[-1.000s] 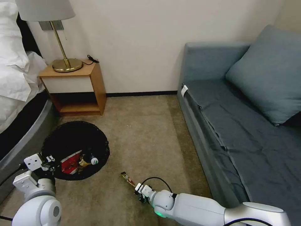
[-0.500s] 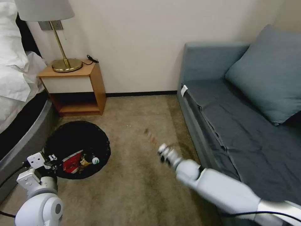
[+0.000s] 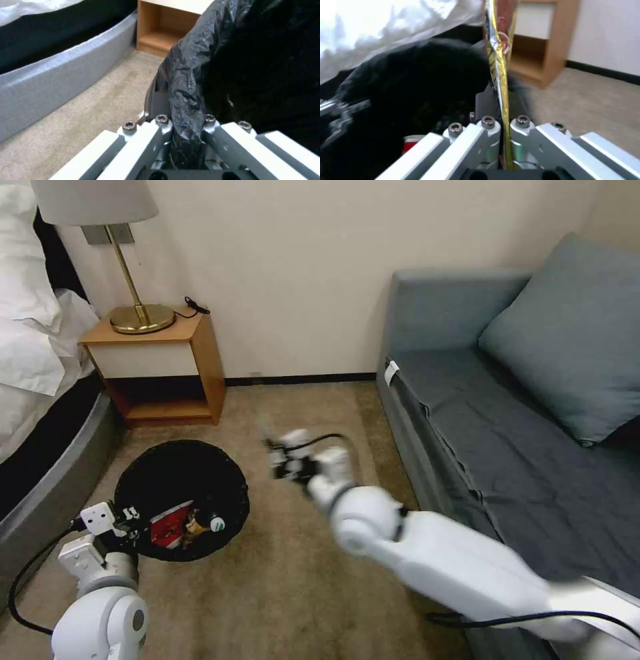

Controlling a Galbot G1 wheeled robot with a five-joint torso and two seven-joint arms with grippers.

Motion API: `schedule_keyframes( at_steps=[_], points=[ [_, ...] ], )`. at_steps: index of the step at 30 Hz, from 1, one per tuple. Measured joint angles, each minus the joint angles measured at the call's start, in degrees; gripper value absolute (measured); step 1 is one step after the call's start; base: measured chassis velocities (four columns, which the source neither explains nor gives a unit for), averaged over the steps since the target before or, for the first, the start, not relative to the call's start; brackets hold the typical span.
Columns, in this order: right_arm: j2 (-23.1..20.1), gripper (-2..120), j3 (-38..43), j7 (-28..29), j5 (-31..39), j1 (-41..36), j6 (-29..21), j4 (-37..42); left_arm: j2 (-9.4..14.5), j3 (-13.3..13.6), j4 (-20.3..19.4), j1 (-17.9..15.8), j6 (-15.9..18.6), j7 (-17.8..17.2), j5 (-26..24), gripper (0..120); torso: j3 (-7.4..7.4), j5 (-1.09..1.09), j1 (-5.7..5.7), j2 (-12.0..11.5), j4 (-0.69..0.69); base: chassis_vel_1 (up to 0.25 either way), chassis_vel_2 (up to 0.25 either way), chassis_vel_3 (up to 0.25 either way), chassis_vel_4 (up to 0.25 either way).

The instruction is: Pick up the trash bin, then pick up the garbage on the floor and place it into the trash bin.

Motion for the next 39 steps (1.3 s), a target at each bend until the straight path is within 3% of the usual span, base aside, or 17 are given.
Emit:
schedule_keyframes(
  at_steps=[15, 18, 20, 24, 32, 39],
  points=[
    [2.7, 0, -9.0, 0.0, -3.8, -1.7, 1.4, -3.9, -0.7, 0.3, -1.0, -0.2, 0.4, 0.0, -0.2, 3, 0.00, 0.02, 0.00, 0.0, -0.05, 0.000, 0.000, 0.000, 0.000],
    [3.0, 5, -9.2, -0.1, -4.4, -1.8, 1.5, -4.4, -0.8, 0.4, -1.1, -0.1, 0.4, 0.0, -0.2, 3, 0.00, 0.02, 0.00, 0.0, -0.04, 0.000, 0.000, 0.000, 0.000],
    [3.3, 17, -9.1, -0.2, -5.0, -2.0, 1.5, -4.8, -0.8, 0.5, -1.1, 0.0, 0.4, 0.0, -0.2, 3, 0.00, 0.02, 0.00, 0.0, -0.04, 0.000, 0.000, 0.000, 0.000],
    [3.2, 26, -8.5, -0.6, -5.8, -2.1, 1.5, -4.9, -0.8, 0.5, -1.2, 0.0, 0.4, 0.0, -0.2, 3, 0.00, 0.02, 0.00, 0.0, -0.04, 0.000, 0.000, 0.000, 0.000],
    [2.7, 60, -7.1, -1.0, -6.9, -2.7, 1.6, -4.3, -0.7, 0.7, -1.0, -0.1, 0.5, 0.0, -0.4, 3, 0.00, 0.02, 0.00, 0.0, -0.05, 0.000, 0.000, 0.000, 0.000],
    [1.2, 85, -2.6, -0.2, -7.1, -0.3, 1.7, -0.2, -0.6, 0.8, 0.2, -0.4, 0.6, -0.3, -1.6, 3, 0.00, 0.03, 0.00, 0.0, -0.03, 0.000, 0.000, 0.000, 0.000]
  ],
)
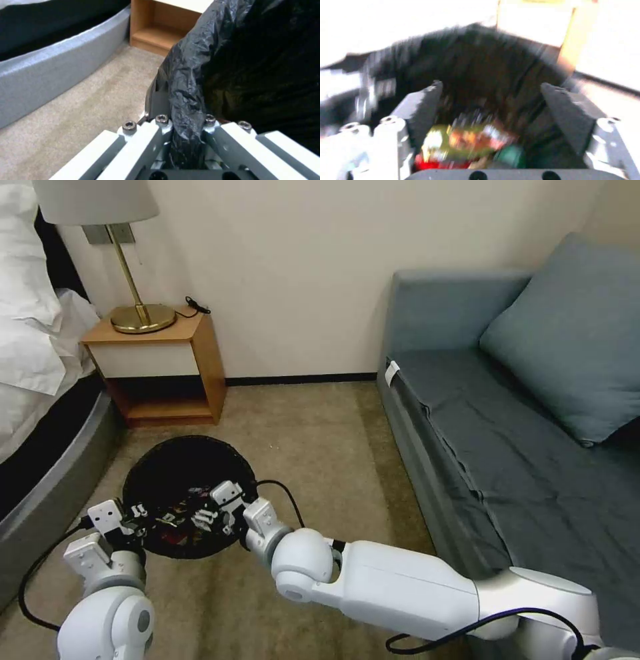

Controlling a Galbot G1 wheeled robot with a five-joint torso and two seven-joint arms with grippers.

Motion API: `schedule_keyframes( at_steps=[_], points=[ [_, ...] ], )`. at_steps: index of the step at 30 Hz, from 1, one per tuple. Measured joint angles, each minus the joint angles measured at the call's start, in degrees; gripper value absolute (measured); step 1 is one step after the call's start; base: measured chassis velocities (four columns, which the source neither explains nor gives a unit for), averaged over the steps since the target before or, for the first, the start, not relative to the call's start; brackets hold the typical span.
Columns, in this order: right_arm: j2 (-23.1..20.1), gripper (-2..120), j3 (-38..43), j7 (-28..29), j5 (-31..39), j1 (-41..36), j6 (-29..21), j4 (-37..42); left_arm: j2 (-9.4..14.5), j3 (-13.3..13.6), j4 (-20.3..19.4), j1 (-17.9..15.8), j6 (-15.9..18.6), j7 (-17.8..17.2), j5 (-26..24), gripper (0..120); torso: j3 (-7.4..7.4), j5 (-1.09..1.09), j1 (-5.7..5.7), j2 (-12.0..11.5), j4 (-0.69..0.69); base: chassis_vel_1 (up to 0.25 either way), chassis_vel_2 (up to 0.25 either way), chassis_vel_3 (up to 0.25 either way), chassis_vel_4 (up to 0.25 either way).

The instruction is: Pick up the trash bin, then pick up the garbage on the floor and place it into the trash bin.

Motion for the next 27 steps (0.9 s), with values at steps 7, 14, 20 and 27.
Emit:
schedule_keyframes(
  at_steps=[7, 14, 20, 27],
  points=[
    [-6.7, 99, 5.4, 1.0, 0.1, 2.0, 0.0, 5.6, 0.3, 0.1, 2.9, -0.1, 1.7, -2.7, -5.6, 3, 0.00, 0.01, 0.00, 0.0, 0.00, 0.000, 0.000, 0.000, 0.000],
    [-14.5, 100, 8.7, 1.2, -0.3, -0.6, -0.4, 12.2, 1.2, 0.1, 3.1, 0.0, 6.8, -9.0, -17.6, 3, 0.00, 0.00, 0.00, 0.0, -0.02, 0.000, 0.000, 0.000, 0.000],
    [-17.0, 100, 11.2, 1.2, -1.5, -3.8, -0.4, 14.2, 1.4, -0.2, 4.7, -0.2, 9.0, -13.8, -27.1, 3, 0.00, 0.01, 0.00, 0.0, -0.01, 0.000, 0.000, 0.000, 0.000],
    [-18.4, 100, 11.9, 1.2, -2.5, -5.9, -0.2, 15.2, 1.3, -0.5, 7.9, -0.7, 11.1, -18.0, -28.9, 3, 0.00, 0.00, 0.00, 0.0, 0.00, 0.000, 0.000, 0.000, 0.000]
  ],
)
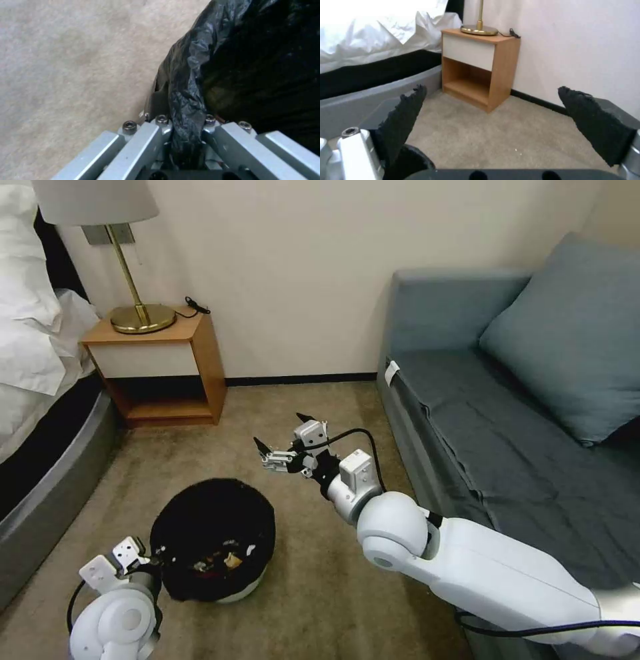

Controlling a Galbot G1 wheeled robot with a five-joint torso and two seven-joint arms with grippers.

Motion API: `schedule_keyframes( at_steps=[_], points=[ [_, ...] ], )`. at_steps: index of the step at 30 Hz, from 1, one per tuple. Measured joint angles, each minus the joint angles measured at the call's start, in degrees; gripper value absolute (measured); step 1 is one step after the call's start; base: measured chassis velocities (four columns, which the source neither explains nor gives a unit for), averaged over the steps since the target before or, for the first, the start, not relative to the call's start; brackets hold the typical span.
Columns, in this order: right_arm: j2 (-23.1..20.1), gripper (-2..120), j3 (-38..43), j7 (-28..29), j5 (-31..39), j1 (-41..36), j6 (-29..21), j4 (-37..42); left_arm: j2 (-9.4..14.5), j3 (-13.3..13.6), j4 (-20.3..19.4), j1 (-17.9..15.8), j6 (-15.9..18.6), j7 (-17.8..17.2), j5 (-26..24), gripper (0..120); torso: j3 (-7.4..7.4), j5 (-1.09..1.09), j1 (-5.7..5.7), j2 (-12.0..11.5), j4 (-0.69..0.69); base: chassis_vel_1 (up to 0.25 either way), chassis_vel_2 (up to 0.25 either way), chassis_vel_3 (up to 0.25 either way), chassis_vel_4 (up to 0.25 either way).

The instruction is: Pick up the trash bin, then pick up the garbage on the floor and place it into the trash bin.

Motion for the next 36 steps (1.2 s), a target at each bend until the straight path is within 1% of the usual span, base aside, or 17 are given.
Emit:
schedule_keyframes(
  at_steps=[4, 7, 8, 12, 13, 14, 16, 18, 21, 22, 24, 25, 27, 28, 31, 33, 36],
  points=[
    [-0.4, 100, 0.2, 0.0, -0.7, -0.9, 0.4, 0.2, 0.0, -0.1, 1.5, -0.3, 0.1, 0.1, 0.7, 3, 0.00, 0.01, 0.00, 0.0, 0.00, 0.000, 0.000, 0.000, 0.000],
    [-0.4, 100, 0.3, 0.0, -1.2, -1.4, 0.7, 0.0, 0.1, -0.2, 1.9, -0.1, -0.2, 2.2, 2.1, 3, 0.00, 0.01, 0.00, 0.0, 0.01, 0.000, 0.000, 0.000, 0.000],
    [-0.4, 100, 0.3, 0.0, -1.2, -1.4, 0.7, 0.0, 0.1, -0.2, 1.9, -0.1, -0.2, 2.2, 2.1, 3, 0.00, 0.01, 0.00, 0.0, 0.01, 0.000, 0.000, 0.000, 0.000],
    [-0.5, 100, 0.3, 0.0, -1.7, -1.9, 0.9, -0.1, 0.1, -0.4, 2.1, 0.3, -1.2, 6.1, 4.7, 2, 0.00, -0.02, 0.00, 0.0, 0.00, 0.000, 0.000, 0.000, 0.000],
    [-0.5, 100, 0.3, 0.0, -1.7, -1.9, 0.9, -0.1, 0.1, -0.4, 2.1, 0.3, -1.2, 6.1, 4.7, 2, 0.00, -0.02, 0.00, 0.0, 0.00, 0.000, 0.000, 0.000, 0.000],
    [-0.5, 100, 0.3, 0.0, -1.7, -2.0, 0.9, -0.1, 0.1, -0.5, 2.1, 0.4, -1.6, 7.5, 5.6, 3, 0.00, -0.02, 0.00, 0.0, 0.00, 0.000, 0.000, 0.000, 0.000],
    [-0.5, 100, 0.3, 0.0, -1.8, -2.2, 0.9, -0.3, 0.2, -0.7, 1.5, 0.9, -3.4, 11.4, 8.6, 13, 0.00, 0.00, 0.00, 0.0, -0.01, 0.000, 0.000, 0.000, 0.000],
    [-0.5, 100, 0.3, 0.0, -1.8, -2.3, 0.9, -0.3, 0.2, -0.7, 1.3, 1.1, -3.9, 12.3, 9.6, 17, 0.00, 0.00, 0.00, 0.0, 0.00, 0.000, 0.000, 0.000, 0.000],
    [-0.5, 100, 0.3, 0.1, -1.8, -2.5, 0.9, -0.3, 0.3, -1.0, 0.5, 1.7, -5.5, 14.8, 12.9, 30, 0.00, 0.00, 0.00, 0.0, 0.00, 0.000, 0.000, 0.000, 0.000],
    [-0.5, 100, 0.3, 0.1, -1.7, -2.6, 0.9, -0.3, 0.4, -1.0, 0.2, 1.9, -5.6, 15.0, 13.6, 35, 0.00, 0.00, 0.00, 0.0, 0.00, 0.000, 0.000, 0.000, 0.000],
    [-0.5, 100, 0.3, 0.1, -1.7, -2.6, 0.9, -0.4, 0.4, -1.0, 0.1, 1.9, -5.7, 15.1, 13.8, 38, 0.00, -0.01, 0.00, 0.0, 0.00, 0.000, 0.000, 0.000, 0.000],
    [-0.4, 100, 0.3, 0.1, -1.7, -2.6, 0.9, -0.5, 0.4, -1.1, 0.1, 2.0, -5.7, 15.2, 14.1, 46, 0.00, 0.00, 0.00, 0.0, 0.00, 0.000, 0.000, 0.000, 0.000],
    [-0.4, 100, 0.3, 0.1, -1.7, -2.6, 0.9, -0.5, 0.4, -1.2, 0.1, 2.1, -6.2, 15.6, 15.1, 52, 0.00, -0.01, 0.00, 0.0, -0.01, 0.000, 0.000, 0.000, 0.000],
    [-0.4, 100, 0.3, 0.1, -1.7, -2.6, 0.9, -0.5, 0.4, -1.2, 0.1, 2.1, -6.2, 15.6, 15.1, 52, 0.00, -0.01, 0.00, 0.0, -0.01, 0.000, 0.000, 0.000, 0.000],
    [-0.5, 100, 0.3, 0.1, -1.7, -2.8, 0.9, -0.5, 0.2, -1.6, -0.7, 2.8, -8.0, 17.8, 17.8, 67, 0.00, -0.01, 0.00, 0.0, 0.00, 0.000, 0.000, 0.000, 0.000],
    [-0.6, 100, 0.3, 0.1, -1.7, -2.8, 0.9, -0.5, 0.2, -1.6, -1.0, 3.0, -8.5, 18.5, 18.5, 69, 0.00, -0.01, 0.00, 0.0, -0.01, 0.000, 0.000, 0.000, 0.000],
    [-0.6, 100, 0.5, 0.1, -1.5, -3.2, 1.0, -0.2, 0.1, -2.1, -2.6, 4.5, -12.6, 23.7, 23.6, 85, 0.00, -0.01, 0.00, 0.0, 0.00, 0.000, 0.000, 0.000, 0.000]
  ],
)
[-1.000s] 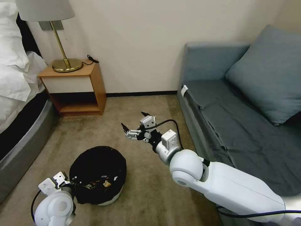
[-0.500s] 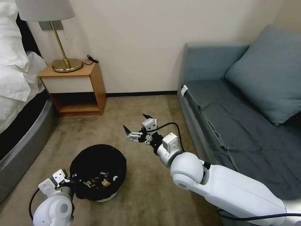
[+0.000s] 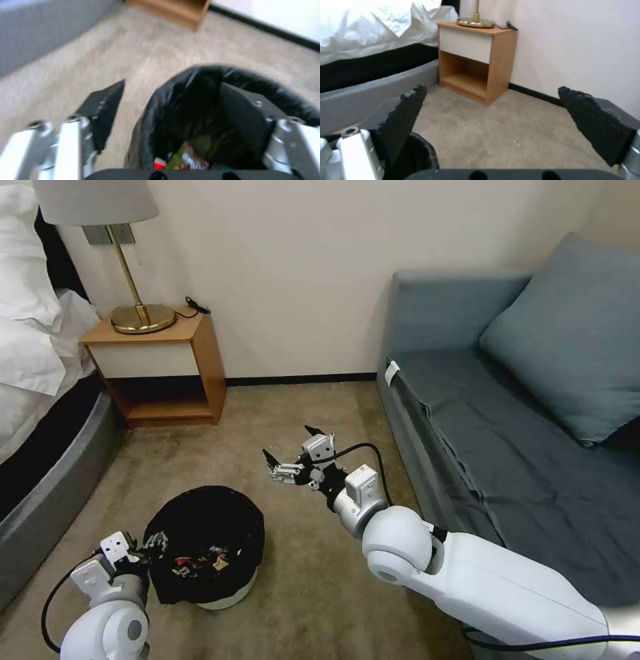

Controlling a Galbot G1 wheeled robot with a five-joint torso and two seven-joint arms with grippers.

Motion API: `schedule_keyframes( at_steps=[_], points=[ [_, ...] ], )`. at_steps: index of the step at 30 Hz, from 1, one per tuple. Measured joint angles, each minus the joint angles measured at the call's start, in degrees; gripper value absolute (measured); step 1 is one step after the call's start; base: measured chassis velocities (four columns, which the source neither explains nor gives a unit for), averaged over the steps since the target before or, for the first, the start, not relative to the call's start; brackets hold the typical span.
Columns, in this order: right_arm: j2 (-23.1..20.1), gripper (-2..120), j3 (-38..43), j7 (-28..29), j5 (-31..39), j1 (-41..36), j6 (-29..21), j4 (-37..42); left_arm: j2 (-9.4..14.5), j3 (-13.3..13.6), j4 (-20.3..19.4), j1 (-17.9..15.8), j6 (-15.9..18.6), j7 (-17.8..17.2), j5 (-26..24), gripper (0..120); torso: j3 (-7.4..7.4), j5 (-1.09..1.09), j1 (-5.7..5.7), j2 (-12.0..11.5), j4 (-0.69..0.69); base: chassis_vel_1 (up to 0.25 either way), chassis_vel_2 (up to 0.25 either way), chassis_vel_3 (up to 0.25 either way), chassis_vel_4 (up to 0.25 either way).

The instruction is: Pick up the trash bin, then pick up the garbage on the floor and place it into the trash bin.

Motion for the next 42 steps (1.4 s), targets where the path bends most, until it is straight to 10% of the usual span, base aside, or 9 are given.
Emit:
schedule_keyframes(
  at_steps=[12, 25, 32, 42],
  points=[
    [1.2, 100, 18.7, -1.9, -5.8, -12.1, 2.8, 2.3, -0.3, -1.2, -3.3, 0.9, -16.0, 14.5, 15.8, 100, 0.00, 0.01, 0.00, 0.0, 0.01, 0.000, 0.000, 0.000, 0.000],
    [10.4, 100, 48.1, -4.9, -29.7, -44.5, 3.2, 12.3, 2.0, 1.4, -5.7, 1.3, -18.6, 16.7, 18.2, 100, 0.00, 0.00, 0.00, 0.0, -0.02, 0.000, 0.000, 0.000, 0.000],
    [22.5, 100, 50.1, -5.3, -38.9, -55.2, 4.7, 15.2, 2.5, 2.1, -6.7, 2.0, -19.2, 17.0, 19.2, 100, 0.00, -0.01, 0.00, 0.0, 0.00, 0.000, 0.000, 0.000, 0.000],
    [26.0, 100, 50.0, -7.0, -42.3, -60.9, 7.6, 16.0, 2.3, 3.0, -6.9, 2.4, -19.5, 17.0, 19.6, 100, 0.00, -0.01, 0.00, 0.0, 0.00, 0.000, 0.000, 0.000, 0.000]
  ],
)
